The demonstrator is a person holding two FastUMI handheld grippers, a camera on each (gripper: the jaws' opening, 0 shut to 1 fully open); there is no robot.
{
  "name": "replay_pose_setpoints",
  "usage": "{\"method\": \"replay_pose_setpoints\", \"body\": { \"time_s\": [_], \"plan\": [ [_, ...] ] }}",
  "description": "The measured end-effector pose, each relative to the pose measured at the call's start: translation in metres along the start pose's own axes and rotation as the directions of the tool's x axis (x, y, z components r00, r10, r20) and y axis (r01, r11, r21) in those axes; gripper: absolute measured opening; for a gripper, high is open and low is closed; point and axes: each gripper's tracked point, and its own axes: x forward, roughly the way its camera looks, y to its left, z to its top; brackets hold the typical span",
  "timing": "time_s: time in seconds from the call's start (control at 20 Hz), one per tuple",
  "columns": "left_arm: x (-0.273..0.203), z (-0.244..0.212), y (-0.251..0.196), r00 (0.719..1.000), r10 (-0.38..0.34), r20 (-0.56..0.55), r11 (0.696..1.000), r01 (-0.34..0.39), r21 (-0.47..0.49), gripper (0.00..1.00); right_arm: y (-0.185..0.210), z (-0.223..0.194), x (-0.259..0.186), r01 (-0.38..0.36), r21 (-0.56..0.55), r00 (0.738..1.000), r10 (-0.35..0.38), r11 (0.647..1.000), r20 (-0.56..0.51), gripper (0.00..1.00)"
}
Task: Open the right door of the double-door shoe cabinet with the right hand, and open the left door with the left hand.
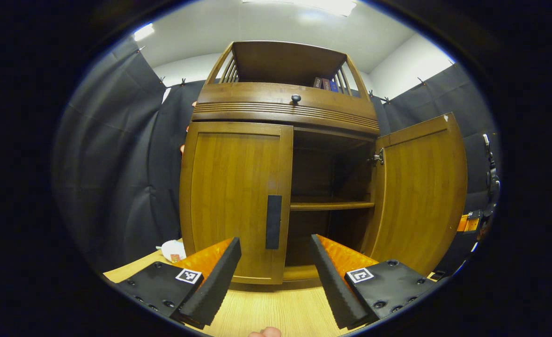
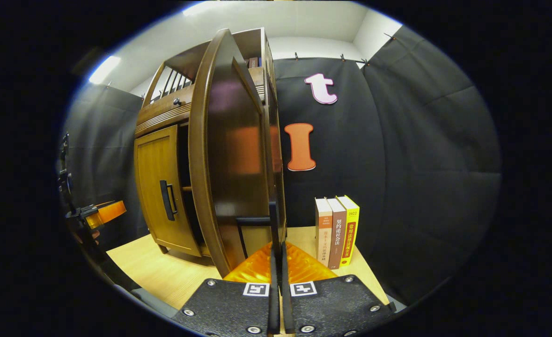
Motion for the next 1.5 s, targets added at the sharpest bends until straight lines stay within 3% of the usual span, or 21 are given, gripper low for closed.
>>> {"method": "replay_pose_setpoints", "body": {
  "time_s": [0.1,0.25,0.35,0.4,0.55,0.6,0.8,0.85,0.95,1.0,1.05,1.1,1.25,1.35,1.5],
  "plan": [
    [0.000,-0.001,-0.004,1.000,0.002,0.001,1.000,-0.002,0.011,0.94,-0.008,0.000,0.001,-0.006,0.005,1.000,0.006,1.000,-0.002,0.12],
    [0.000,-0.004,-0.011,1.000,0.007,-0.004,1.000,-0.007,0.020,0.94,-0.020,-0.001,-0.004,-0.008,0.015,1.000,0.008,1.000,-0.016,0.46],
    [0.002,-0.006,-0.014,1.000,0.010,-0.007,1.000,-0.010,0.022,0.94,-0.030,-0.003,-0.008,-0.006,0.029,1.000,0.007,1.000,-0.026,0.54],
    [0.002,-0.006,-0.016,1.000,0.013,-0.009,1.000,-0.012,0.025,0.94,-0.037,-0.005,-0.015,0.000,0.031,0.999,0.001,1.000,-0.035,0.51],
    [0.002,-0.008,-0.023,1.000,0.007,-0.004,0.999,-0.007,0.034,0.94,-0.044,-0.011,-0.030,0.001,0.041,0.999,0.001,0.999,-0.046,0.70],
    [0.002,-0.009,-0.026,1.000,0.003,-0.007,0.999,-0.003,0.036,0.94,-0.049,-0.013,-0.035,0.019,0.030,0.998,-0.018,0.999,-0.053,0.65],
    [0.004,-0.011,-0.036,1.000,-0.020,-0.016,0.999,0.021,0.040,0.94,-0.046,-0.008,-0.054,0.039,0.033,0.999,-0.038,0.999,-0.022,0.65],
    [0.004,-0.013,-0.038,1.000,-0.024,-0.019,0.999,0.024,0.041,0.94,-0.045,-0.007,-0.057,0.050,0.032,0.999,-0.049,0.998,-0.019,0.70],
    [0.005,-0.017,-0.043,0.999,-0.037,-0.037,0.999,0.038,0.029,0.94,-0.040,0.001,-0.063,0.067,0.016,0.998,-0.067,0.998,0.008,0.71],
    [0.005,-0.018,-0.047,0.998,-0.049,-0.043,0.999,0.050,0.018,0.96,-0.036,0.005,-0.066,0.077,-0.002,0.997,-0.077,0.997,0.022,0.65],
    [0.004,-0.016,-0.049,0.998,-0.052,-0.042,0.999,0.052,0.015,0.94,-0.032,0.008,-0.071,0.087,-0.018,0.996,-0.086,0.996,0.037,0.65],
    [0.005,-0.013,-0.048,0.998,-0.050,-0.041,0.998,0.051,0.025,0.94,-0.027,0.012,-0.074,0.095,-0.030,0.994,-0.093,0.995,0.049,0.72],
    [0.010,-0.009,-0.042,0.999,-0.035,-0.037,0.998,0.037,0.055,0.94,-0.010,0.026,-0.078,0.098,-0.042,0.991,-0.094,0.994,0.093,0.68],
    [0.013,-0.006,-0.038,0.999,-0.031,-0.030,0.998,0.032,0.062,0.94,0.000,0.029,-0.076,0.095,-0.029,0.989,-0.091,0.995,0.115,0.86],
    [0.027,-0.011,-0.027,0.999,-0.019,-0.030,0.996,0.021,0.083,0.94,0.012,0.022,-0.073,0.082,-0.023,0.991,-0.079,0.996,0.107,0.91]
  ]
}}
